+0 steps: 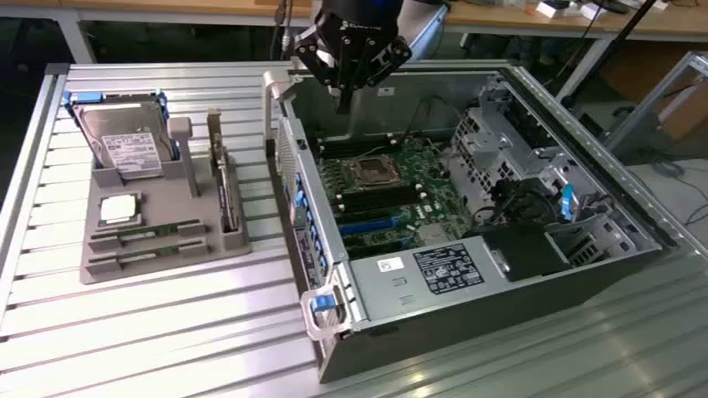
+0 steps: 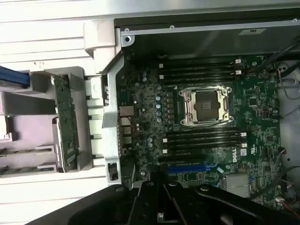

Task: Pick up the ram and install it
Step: 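Reach for the ram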

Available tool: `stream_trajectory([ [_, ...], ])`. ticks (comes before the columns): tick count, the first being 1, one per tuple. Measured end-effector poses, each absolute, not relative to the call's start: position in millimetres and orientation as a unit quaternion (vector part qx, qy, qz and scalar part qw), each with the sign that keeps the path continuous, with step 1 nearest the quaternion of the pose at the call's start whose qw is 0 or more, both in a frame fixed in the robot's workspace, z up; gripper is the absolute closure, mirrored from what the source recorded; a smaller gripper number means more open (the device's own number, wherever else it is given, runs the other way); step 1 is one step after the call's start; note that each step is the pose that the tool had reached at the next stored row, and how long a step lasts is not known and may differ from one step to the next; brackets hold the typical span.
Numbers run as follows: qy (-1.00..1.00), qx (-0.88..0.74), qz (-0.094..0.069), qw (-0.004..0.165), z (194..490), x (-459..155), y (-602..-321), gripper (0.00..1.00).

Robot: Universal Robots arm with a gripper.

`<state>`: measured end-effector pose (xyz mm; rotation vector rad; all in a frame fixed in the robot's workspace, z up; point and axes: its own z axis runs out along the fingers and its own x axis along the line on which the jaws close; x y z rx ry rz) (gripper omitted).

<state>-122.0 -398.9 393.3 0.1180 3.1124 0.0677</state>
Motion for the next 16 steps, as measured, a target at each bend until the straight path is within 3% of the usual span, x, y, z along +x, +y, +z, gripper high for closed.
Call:
stream_trajectory([
  [16,0.999,0.038,0.022,0.013,393,-137,-399,0.90],
])
